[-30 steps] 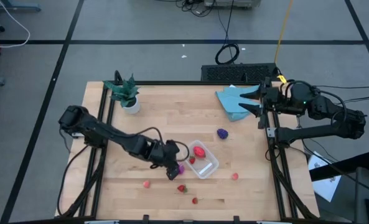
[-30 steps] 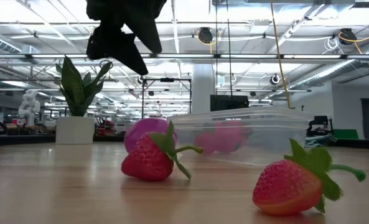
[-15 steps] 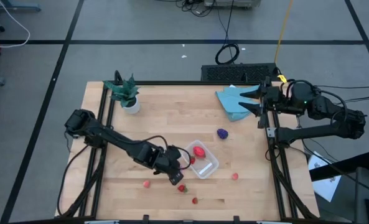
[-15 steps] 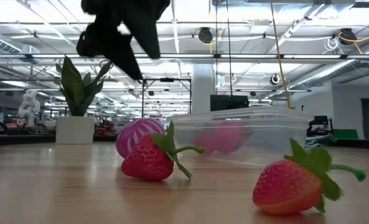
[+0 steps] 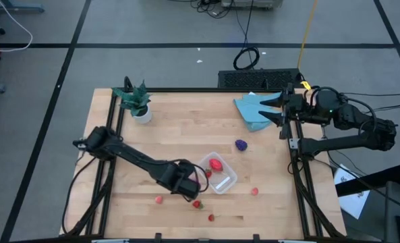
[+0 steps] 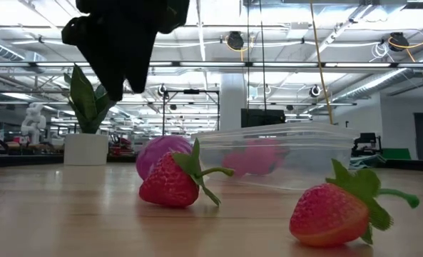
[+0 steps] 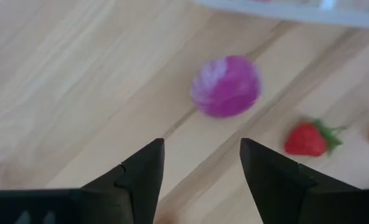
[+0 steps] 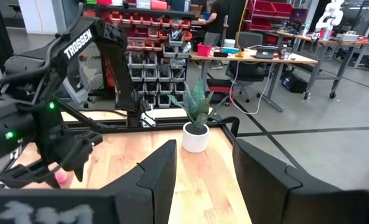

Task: Pick and placing Produce into tupperware
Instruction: Put the onion into the transparent container

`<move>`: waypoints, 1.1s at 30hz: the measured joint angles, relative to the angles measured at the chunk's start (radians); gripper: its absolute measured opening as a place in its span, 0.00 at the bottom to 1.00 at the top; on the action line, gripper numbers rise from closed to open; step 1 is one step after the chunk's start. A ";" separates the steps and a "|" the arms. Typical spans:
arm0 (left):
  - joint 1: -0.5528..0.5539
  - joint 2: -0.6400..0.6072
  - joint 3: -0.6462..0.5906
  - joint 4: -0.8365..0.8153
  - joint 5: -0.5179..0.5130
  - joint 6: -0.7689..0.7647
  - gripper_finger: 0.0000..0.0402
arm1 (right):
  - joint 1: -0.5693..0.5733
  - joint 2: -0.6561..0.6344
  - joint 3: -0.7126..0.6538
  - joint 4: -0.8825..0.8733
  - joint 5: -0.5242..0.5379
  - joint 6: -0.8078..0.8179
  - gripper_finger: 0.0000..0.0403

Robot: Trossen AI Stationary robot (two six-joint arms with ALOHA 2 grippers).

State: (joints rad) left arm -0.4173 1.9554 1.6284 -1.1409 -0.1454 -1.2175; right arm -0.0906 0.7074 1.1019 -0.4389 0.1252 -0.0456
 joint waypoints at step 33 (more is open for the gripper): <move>0.047 -0.011 0.049 0.001 0.014 0.124 0.54 | 0.000 0.000 0.000 -0.053 0.000 -0.006 0.37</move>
State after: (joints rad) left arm -0.3706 1.9442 1.6775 -1.1404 -0.1310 -1.0939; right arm -0.0906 0.7074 1.1019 -0.4915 0.1249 -0.0513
